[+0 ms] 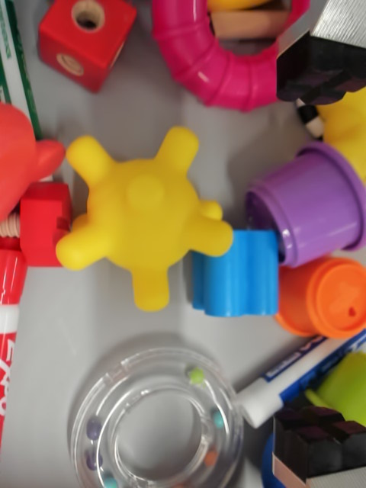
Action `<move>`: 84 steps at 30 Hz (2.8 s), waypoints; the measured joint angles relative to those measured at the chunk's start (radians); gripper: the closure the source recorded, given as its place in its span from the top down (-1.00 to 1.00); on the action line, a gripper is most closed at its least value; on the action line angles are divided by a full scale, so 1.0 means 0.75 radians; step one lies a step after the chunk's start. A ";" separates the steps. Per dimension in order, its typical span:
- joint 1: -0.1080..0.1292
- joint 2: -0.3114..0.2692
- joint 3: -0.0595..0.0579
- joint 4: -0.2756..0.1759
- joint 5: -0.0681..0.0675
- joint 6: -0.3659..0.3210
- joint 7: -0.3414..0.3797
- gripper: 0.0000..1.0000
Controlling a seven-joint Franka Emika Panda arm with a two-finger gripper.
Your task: Pick an object from the bin
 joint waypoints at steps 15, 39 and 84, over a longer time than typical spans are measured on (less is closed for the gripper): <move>0.011 0.178 -0.010 0.020 -0.001 0.159 0.005 1.00; 0.016 0.308 -0.016 0.062 -0.001 0.255 0.005 -1.00; 0.018 0.243 -0.019 0.041 -0.001 0.213 0.005 -1.00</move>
